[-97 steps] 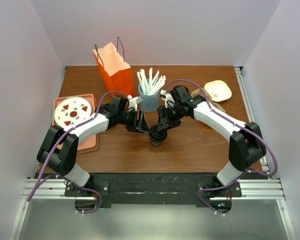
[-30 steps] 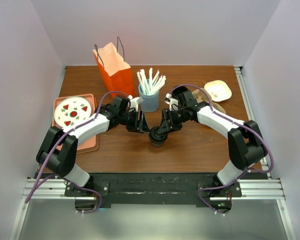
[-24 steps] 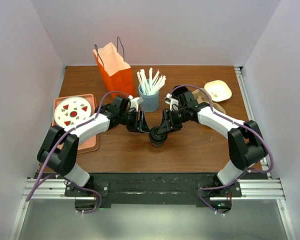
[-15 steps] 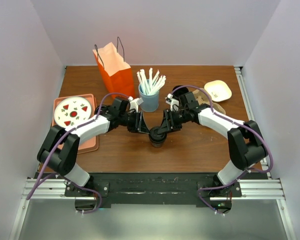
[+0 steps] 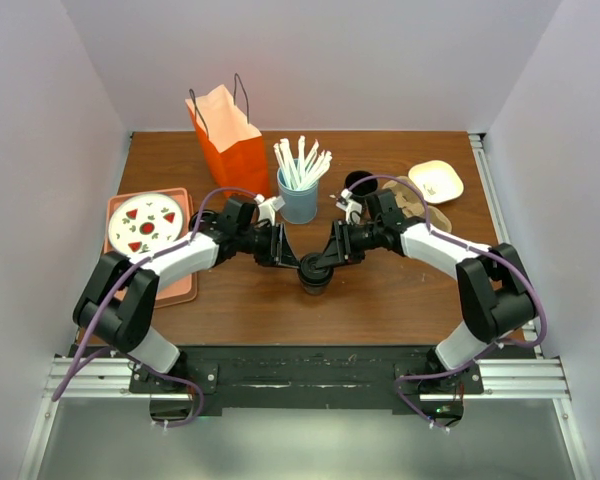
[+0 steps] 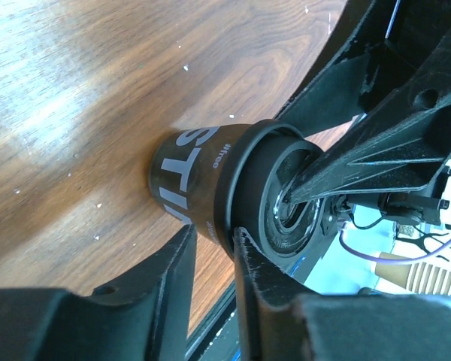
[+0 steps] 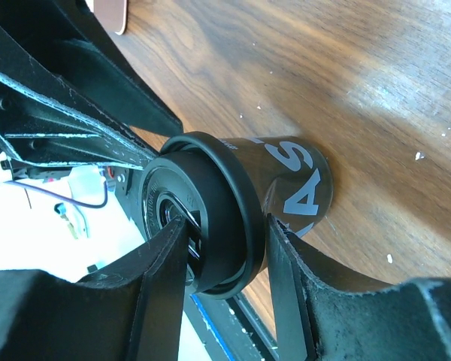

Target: Pack the takeout coffee

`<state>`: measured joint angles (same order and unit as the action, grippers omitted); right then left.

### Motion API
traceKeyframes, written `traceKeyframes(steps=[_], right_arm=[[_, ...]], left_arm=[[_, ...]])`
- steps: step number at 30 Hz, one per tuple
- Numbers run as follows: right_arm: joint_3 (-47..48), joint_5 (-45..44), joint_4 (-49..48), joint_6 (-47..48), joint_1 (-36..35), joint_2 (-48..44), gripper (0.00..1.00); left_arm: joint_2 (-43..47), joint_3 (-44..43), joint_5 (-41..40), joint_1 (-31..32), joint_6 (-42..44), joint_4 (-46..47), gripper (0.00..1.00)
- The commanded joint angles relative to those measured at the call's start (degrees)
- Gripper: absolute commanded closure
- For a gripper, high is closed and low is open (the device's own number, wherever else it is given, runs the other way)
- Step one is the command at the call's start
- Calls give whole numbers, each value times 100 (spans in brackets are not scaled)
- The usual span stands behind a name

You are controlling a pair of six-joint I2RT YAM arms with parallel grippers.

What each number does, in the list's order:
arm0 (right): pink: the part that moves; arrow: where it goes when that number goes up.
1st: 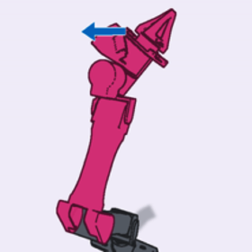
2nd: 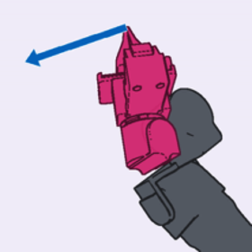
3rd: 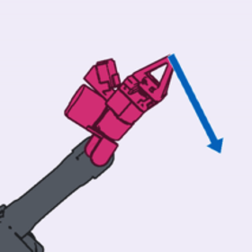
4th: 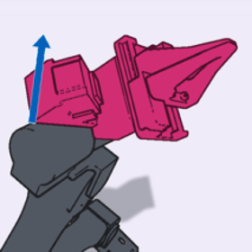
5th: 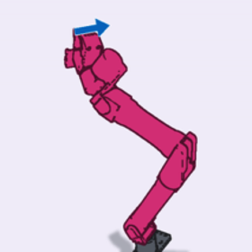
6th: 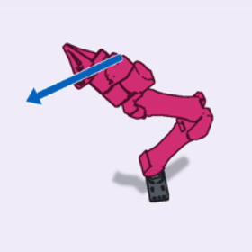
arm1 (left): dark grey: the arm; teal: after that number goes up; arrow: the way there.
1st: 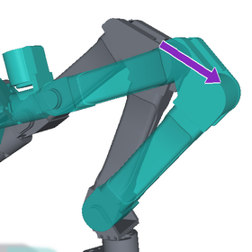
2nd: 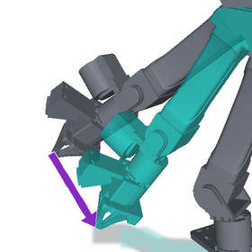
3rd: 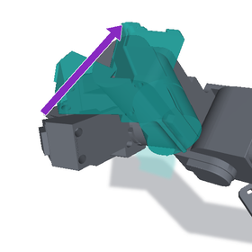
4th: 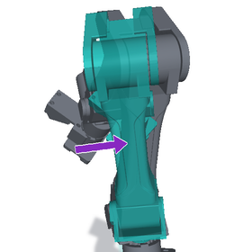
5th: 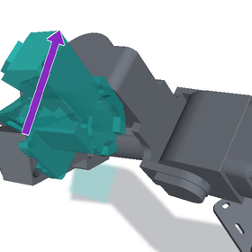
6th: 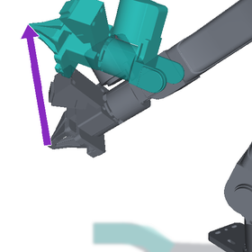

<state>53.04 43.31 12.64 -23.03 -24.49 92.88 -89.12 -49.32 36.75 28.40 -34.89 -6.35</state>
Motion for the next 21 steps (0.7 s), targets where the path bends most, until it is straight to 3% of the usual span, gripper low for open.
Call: traceKeyframes(steps=[1,9,15,21], right_arm=[[-426,-1017,353,281,-196,319,62],[-610,-1193,282,53,-188,125,64],[-794,-1281,28,-351,-205,-164,64],[-865,-1272,-104,-527,-214,-323,64]], left_arm=[[0,-209,-326,86,97,-709,61],[588,-61,-406,86,-245,-1211,51],[1011,353,-265,86,-703,-711,50],[1072,221,-221,86,-721,-604,48]])
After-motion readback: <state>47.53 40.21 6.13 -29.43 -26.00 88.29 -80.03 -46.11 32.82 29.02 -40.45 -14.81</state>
